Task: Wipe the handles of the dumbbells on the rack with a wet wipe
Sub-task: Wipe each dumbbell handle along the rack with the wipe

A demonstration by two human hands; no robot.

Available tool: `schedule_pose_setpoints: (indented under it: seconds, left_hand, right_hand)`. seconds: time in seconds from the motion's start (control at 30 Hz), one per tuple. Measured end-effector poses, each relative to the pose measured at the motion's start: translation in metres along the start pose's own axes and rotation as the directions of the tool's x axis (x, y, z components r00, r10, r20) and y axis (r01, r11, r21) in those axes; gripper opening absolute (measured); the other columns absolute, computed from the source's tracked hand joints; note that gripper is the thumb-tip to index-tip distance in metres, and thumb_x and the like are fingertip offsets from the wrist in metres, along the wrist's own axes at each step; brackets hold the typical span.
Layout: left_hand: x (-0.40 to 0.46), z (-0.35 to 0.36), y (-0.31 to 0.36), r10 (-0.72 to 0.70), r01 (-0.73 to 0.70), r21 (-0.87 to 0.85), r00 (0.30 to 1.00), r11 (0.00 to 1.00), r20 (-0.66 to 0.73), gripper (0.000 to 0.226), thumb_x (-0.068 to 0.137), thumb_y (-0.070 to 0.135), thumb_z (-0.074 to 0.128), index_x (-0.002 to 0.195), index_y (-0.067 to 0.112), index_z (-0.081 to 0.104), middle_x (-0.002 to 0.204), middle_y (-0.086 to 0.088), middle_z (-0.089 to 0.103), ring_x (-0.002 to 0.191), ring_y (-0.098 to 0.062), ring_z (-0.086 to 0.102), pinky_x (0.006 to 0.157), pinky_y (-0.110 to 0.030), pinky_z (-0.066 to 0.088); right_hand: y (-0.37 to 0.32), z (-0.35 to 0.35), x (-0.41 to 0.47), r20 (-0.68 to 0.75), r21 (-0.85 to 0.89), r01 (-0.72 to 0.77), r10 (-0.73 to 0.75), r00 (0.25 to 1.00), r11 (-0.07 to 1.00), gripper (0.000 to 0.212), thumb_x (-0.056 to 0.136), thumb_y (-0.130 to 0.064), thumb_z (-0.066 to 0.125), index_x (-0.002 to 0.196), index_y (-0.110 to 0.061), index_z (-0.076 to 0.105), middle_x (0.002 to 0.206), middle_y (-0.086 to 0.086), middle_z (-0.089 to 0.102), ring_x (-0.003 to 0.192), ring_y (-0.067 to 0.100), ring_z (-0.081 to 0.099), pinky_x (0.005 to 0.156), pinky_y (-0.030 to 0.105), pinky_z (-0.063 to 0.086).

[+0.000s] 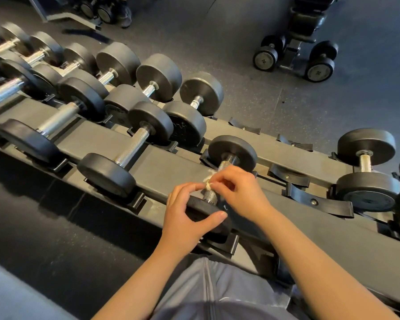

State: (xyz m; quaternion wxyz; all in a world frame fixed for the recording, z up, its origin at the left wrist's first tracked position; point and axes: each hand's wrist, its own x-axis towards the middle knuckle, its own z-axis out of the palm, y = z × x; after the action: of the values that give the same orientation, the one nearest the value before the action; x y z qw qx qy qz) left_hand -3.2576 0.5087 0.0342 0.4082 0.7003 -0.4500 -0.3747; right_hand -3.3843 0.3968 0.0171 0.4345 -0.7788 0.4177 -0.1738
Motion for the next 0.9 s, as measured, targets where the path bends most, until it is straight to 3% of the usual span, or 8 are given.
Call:
schedule_pose_setpoints:
  seconds: [0.07, 0.13, 0.23, 0.37, 0.53, 0.6, 0.73, 0.9]
  left_hand:
    - [-0.001, -0.002, 0.000, -0.037, 0.037, -0.006, 0.999, 0.999, 0.025, 0.074, 0.058, 0.060, 0.071, 0.126, 0.045, 0.046, 0.124, 0.026, 0.043, 0.119, 0.008, 0.040, 0.087, 0.003, 0.031]
    - [-0.001, -0.004, -0.001, -0.050, 0.050, -0.006, 0.998, 0.999, 0.038, 0.083, 0.058, 0.062, 0.071, 0.133, 0.048, 0.038, 0.128, 0.032, 0.037, 0.122, 0.014, 0.034, 0.088, 0.005, 0.028]
    - [0.000, -0.004, 0.001, -0.061, 0.061, 0.006, 0.996, 0.998, 0.065, 0.086, 0.062, 0.059, 0.081, 0.133, 0.053, 0.032, 0.124, 0.047, 0.029, 0.123, 0.020, 0.027, 0.089, 0.005, 0.027]
    - [0.000, -0.004, 0.008, -0.104, 0.102, 0.032, 0.990, 0.994, 0.092, 0.079, 0.062, 0.057, 0.071, 0.129, 0.058, 0.029, 0.125, 0.048, 0.024, 0.124, 0.019, 0.026, 0.089, -0.001, 0.028]
    - [-0.004, -0.015, 0.015, -0.102, 0.094, 0.131, 0.993, 0.987, 0.060, 0.069, 0.070, 0.062, 0.060, 0.132, 0.050, 0.032, 0.141, 0.024, 0.026, 0.122, 0.018, 0.027, 0.087, 0.007, 0.023]
    - [-0.002, -0.029, 0.014, -0.007, 0.013, 0.191, 0.999, 0.981, -0.035, 0.055, 0.080, 0.064, 0.060, 0.128, 0.044, 0.042, 0.137, 0.019, 0.035, 0.122, 0.020, 0.031, 0.092, 0.005, 0.025]
    - [0.014, -0.070, 0.013, 0.198, -0.112, 0.310, 0.945, 0.944, -0.261, 0.040, 0.084, 0.048, 0.056, 0.115, 0.024, 0.062, 0.121, 0.014, 0.049, 0.116, 0.004, 0.047, 0.094, -0.013, 0.042]
    - [0.042, -0.123, 0.003, 0.270, -0.067, 0.496, 0.897, 0.866, -0.350, 0.060, 0.081, 0.053, 0.059, 0.128, 0.017, 0.053, 0.126, 0.000, 0.048, 0.118, -0.013, 0.043, 0.096, -0.020, 0.032]
  right_hand:
    - [-0.004, -0.002, -0.012, 0.195, 0.176, 0.012, -0.047, 0.980, 0.984, 0.008, 0.087, -0.010, 0.067, 0.092, -0.014, 0.071, 0.086, -0.007, 0.058, 0.078, 0.004, 0.054, 0.072, 0.016, 0.044]
    - [-0.005, -0.002, -0.016, 0.240, 0.232, 0.003, -0.060, 0.969, 0.973, 0.009, 0.086, -0.006, 0.066, 0.091, -0.011, 0.072, 0.085, -0.004, 0.058, 0.077, 0.005, 0.055, 0.071, 0.015, 0.044]
    - [-0.003, -0.002, -0.008, 0.094, 0.093, 0.048, -0.057, 0.994, 0.995, 0.008, 0.087, -0.012, 0.067, 0.093, -0.011, 0.072, 0.090, -0.001, 0.061, 0.082, 0.007, 0.055, 0.074, 0.017, 0.044]
    - [0.007, -0.008, 0.016, -0.203, -0.202, -0.028, -0.014, 0.979, 0.979, 0.013, 0.090, -0.014, 0.061, 0.098, -0.010, 0.070, 0.098, 0.003, 0.059, 0.091, 0.014, 0.056, 0.077, 0.022, 0.042]
    - [0.004, -0.014, 0.024, -0.162, -0.438, -0.050, -0.025, 0.986, 0.898, 0.012, 0.088, -0.011, 0.062, 0.098, -0.006, 0.066, 0.099, 0.010, 0.056, 0.081, 0.026, 0.058, 0.069, 0.033, 0.048]
    - [-0.003, -0.018, 0.027, -0.116, -0.410, -0.064, 0.017, 0.993, 0.910, 0.013, 0.092, -0.015, 0.058, 0.100, -0.010, 0.067, 0.101, 0.006, 0.056, 0.087, 0.020, 0.056, 0.073, 0.024, 0.041]
    - [-0.023, -0.022, 0.037, -0.038, -0.209, -0.070, 0.063, 0.997, 0.975, 0.014, 0.093, -0.020, 0.058, 0.102, -0.016, 0.068, 0.101, -0.005, 0.054, 0.090, 0.009, 0.048, 0.070, 0.008, 0.033]
    - [-0.058, -0.002, 0.068, -0.018, -0.003, -0.087, 0.087, 0.996, 0.996, 0.008, 0.091, -0.022, 0.062, 0.095, -0.020, 0.068, 0.097, -0.004, 0.060, 0.083, 0.009, 0.057, 0.079, 0.030, 0.053]
